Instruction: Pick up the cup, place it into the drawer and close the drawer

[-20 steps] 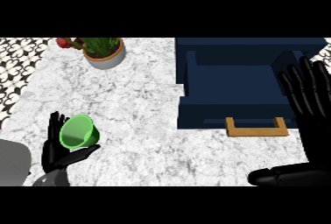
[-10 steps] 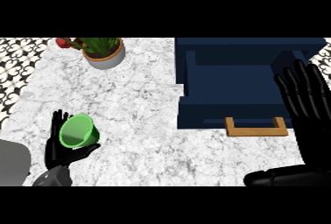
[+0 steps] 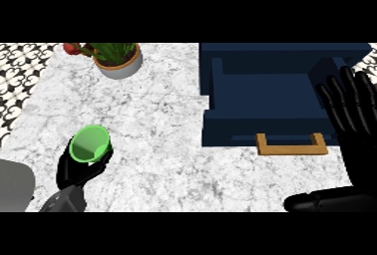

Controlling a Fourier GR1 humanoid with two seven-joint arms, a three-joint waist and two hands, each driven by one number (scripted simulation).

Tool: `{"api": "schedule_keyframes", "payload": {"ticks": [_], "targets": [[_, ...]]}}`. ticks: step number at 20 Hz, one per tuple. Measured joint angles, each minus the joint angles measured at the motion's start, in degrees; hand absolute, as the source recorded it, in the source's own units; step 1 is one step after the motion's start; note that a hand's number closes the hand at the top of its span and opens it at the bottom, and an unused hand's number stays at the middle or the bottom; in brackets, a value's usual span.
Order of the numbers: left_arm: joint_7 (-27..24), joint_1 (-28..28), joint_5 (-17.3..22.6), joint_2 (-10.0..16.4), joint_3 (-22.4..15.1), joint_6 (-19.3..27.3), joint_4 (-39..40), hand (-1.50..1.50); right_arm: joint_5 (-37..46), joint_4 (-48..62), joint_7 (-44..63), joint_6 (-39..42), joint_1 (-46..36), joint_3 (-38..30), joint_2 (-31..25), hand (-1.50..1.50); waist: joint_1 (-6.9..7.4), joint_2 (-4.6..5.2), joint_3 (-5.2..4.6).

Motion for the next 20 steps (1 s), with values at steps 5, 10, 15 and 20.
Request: {"api": "schedule_keyframes", "payload": {"ticks": [5,10,15,20], "targets": [[-2.57,-0.86,-0.54,0.16,-0.04,1.42,0.15,1.50,0.59,-0.31,0.60,-0.65,-0.77,0.10,0.08,-1.50,-0.07,0.04,-0.01],[-4.66,-1.53,-1.18,0.45,0.04,3.39,-0.06,1.50,0.48,0.99,-0.76,-0.33,-0.76,-0.51,0.05,-1.50,-0.10,0.08,-0.02],[-5.45,-0.94,-2.65,-1.30,-1.96,4.09,-2.25,1.50,0.65,1.17,-0.51,-0.30,-1.07,-0.25,0.03,-1.50,0.09,-0.01,0.02],[-4.54,-0.68,-2.50,-2.30,-3.61,3.40,-7.83,1.50,0.30,0.67,0.09,-0.22,-0.61,-0.59,-0.24,-1.50,0.36,-0.18,0.04]]}}
